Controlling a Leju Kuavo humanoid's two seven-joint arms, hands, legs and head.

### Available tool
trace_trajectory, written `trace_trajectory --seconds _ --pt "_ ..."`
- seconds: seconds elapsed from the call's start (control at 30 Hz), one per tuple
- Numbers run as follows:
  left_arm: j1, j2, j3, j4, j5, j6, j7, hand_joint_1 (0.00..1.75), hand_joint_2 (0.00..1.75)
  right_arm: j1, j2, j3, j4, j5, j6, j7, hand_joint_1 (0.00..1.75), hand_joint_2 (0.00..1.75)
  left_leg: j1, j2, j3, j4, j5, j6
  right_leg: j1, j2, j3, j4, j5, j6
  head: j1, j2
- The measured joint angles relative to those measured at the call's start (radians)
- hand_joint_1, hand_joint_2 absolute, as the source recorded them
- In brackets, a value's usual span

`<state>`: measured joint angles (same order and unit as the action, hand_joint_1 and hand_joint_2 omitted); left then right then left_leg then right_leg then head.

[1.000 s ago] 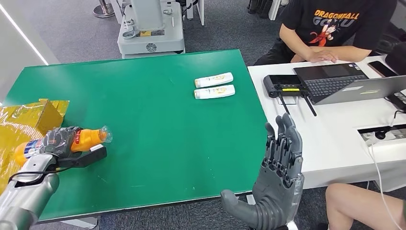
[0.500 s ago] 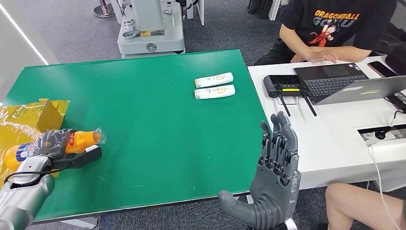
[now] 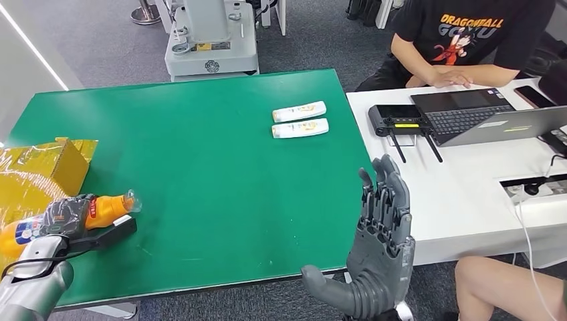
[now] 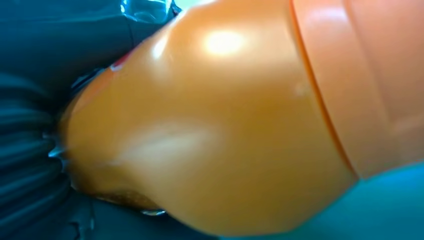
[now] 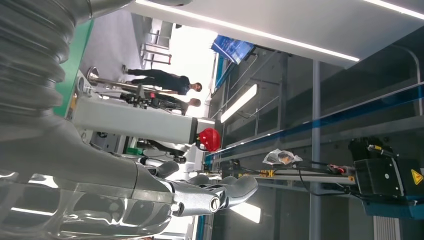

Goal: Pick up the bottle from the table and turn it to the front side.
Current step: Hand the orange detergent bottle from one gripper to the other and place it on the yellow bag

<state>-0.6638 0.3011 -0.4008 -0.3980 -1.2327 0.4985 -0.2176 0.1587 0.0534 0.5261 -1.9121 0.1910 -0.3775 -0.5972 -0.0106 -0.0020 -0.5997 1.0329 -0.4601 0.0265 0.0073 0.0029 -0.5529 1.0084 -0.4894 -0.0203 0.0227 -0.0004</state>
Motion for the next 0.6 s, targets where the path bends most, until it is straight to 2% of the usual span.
trace_trajectory --seconds 0.37,0.4,0.5,0.53,0.6 --pt "0.031 0.009 0.057 0.006 0.005 0.063 -0.021 1.75 1.75 -0.001 0.0 0.0 0.001 0.016 0.013 0.009 0.0 1.75 0.0 0.0 0.0 0.0 0.0 0.0 0.0 0.0 0.0 0.0 0.0 0.0 0.0 0.0" --pt "0.033 0.01 0.062 0.006 0.001 0.069 -0.022 1.56 1.75 -0.002 0.0 0.0 0.001 0.016 0.014 0.009 0.0 1.75 0.0 0.0 0.0 0.0 0.0 0.0 0.0 0.0 0.0 0.0 0.0 0.0 0.0 0.0" --pt "0.039 0.01 0.078 0.007 -0.019 0.088 -0.024 0.27 1.75 -0.002 0.0 0.0 0.004 0.017 0.011 0.009 0.0 1.75 0.0 0.0 0.001 0.0 0.0 -0.001 0.0 0.0 0.0 0.0 0.0 0.0 0.0 0.0" --pt "0.04 0.009 0.082 0.008 -0.026 0.093 -0.024 0.03 1.75 -0.002 0.0 0.0 0.005 0.017 0.01 0.009 0.0 1.75 0.0 0.0 0.001 0.0 0.001 -0.001 0.0 0.0 0.0 0.0 0.0 0.0 0.0 0.0" --pt "0.042 0.009 0.091 0.009 -0.037 0.105 -0.024 0.02 1.75 -0.002 -0.001 0.0 0.008 0.017 0.008 0.009 0.0 1.75 0.0 0.0 0.001 0.0 0.001 -0.001 0.0 0.0 0.0 0.0 0.0 0.0 0.0 0.0"
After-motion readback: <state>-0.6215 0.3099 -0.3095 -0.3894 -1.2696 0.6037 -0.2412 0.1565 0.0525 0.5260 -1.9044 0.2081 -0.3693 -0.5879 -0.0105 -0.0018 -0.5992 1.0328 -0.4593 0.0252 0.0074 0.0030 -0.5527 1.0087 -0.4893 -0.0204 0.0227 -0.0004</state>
